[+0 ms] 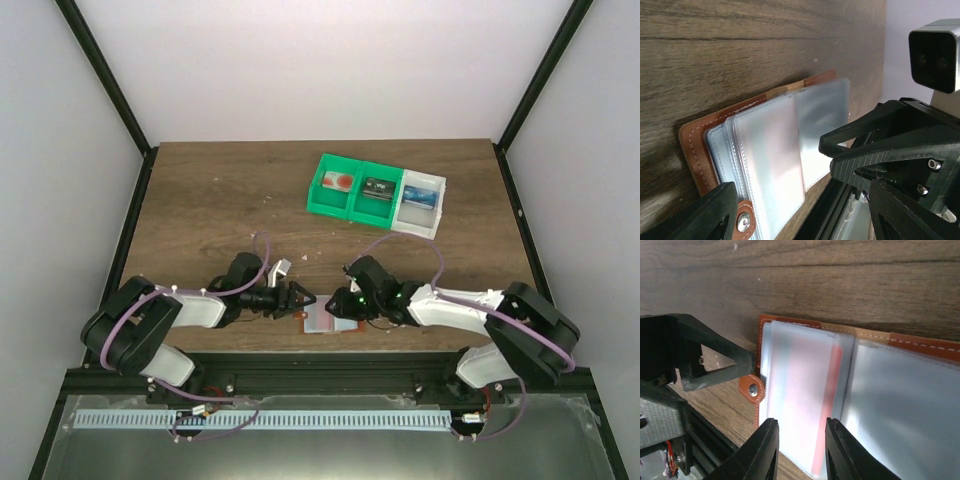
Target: Take the credit cards out of the card holder
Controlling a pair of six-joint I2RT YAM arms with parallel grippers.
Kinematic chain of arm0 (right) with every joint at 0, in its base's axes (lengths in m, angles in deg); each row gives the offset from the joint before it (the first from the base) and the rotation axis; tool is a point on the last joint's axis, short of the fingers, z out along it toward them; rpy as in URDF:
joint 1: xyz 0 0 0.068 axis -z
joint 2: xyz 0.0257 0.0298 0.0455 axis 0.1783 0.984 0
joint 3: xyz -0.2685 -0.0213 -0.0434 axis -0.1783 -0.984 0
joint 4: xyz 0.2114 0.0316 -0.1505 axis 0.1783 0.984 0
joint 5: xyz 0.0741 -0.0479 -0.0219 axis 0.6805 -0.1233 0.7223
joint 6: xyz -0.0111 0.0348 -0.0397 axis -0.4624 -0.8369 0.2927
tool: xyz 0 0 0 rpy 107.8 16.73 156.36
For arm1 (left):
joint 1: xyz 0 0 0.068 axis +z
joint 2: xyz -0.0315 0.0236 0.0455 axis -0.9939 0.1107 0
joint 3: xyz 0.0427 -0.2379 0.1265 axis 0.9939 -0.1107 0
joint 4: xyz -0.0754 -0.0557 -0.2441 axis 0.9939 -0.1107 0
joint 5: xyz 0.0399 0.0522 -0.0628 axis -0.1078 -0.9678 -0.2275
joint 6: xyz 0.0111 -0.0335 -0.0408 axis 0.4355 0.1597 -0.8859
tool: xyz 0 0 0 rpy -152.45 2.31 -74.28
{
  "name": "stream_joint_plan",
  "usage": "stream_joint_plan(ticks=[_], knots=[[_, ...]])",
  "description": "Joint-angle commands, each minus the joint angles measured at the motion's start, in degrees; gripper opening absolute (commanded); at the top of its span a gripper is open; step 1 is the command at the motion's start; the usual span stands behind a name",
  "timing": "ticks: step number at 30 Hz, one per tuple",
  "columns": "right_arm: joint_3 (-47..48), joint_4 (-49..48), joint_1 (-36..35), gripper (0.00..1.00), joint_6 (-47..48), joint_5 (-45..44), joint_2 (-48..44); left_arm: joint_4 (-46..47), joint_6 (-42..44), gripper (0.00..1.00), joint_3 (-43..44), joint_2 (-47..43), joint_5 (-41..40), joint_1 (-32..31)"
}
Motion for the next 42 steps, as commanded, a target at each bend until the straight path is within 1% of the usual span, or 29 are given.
stream_joint_plan(ticks=[1, 10, 13, 15, 19, 22, 28, 33, 38, 42], knots=[[2.65, -0.75, -1.23, 0.28, -0.03, -1.26, 2.16, 1.04, 0.54, 0.74, -0.81, -0.64, -0.3, 0.2], [5.12, 1.19, -1.82, 0.28, 1.33, -2.32, 7.54, 1.27, 0.41, 0.74, -0.92, -0.31, -0.15, 0.19], [5.12, 1.91, -1.94, 0.25, 1.66, -3.07, 8.64, 1.15, 0.55, 0.74, -1.04, -0.54, -0.14, 0.15], [4.91, 2.27, -1.99, 0.21, 2.25, -3.67, 9.26, 0.86, 0.71, 0.74, -1.07, -0.47, -0.4, 0.23], [4.25, 2.84, -1.94, 0.07, 3.2, -5.74, 10.02, 0.5, 0.95, 0.74, -0.75, -0.2, -0.41, 0.25], [3.3, 1.4, -1.94, 0.01, 3.2, -5.89, 11.06, 0.36, 0.95, 0.74, -0.43, -0.24, -0.06, 0.25], [0.45, -3.7, -2.0, 0.0, 1.48, -3.22, 12.85, -0.48, 0.52, 0.74, 0.05, -1.69, 0.32, 0.23], [-0.98, -5.68, -1.94, 0.01, 0.92, -2.62, 12.07, -2.96, 0.48, 0.74, 1.09, -4.15, 0.07, 0.24], [-1.73, -6.51, -1.94, 0.01, 0.61, -2.46, 10.95, -9.13, 2.11, 0.74, 3.31, -8.58, -3.63, 0.32], [-2.24, -7.3, -1.9, 0.01, 0.34, -2.15, 11.23, -10.72, 2.17, 0.75, 3.86, -10.72, -4.89, 0.32]])
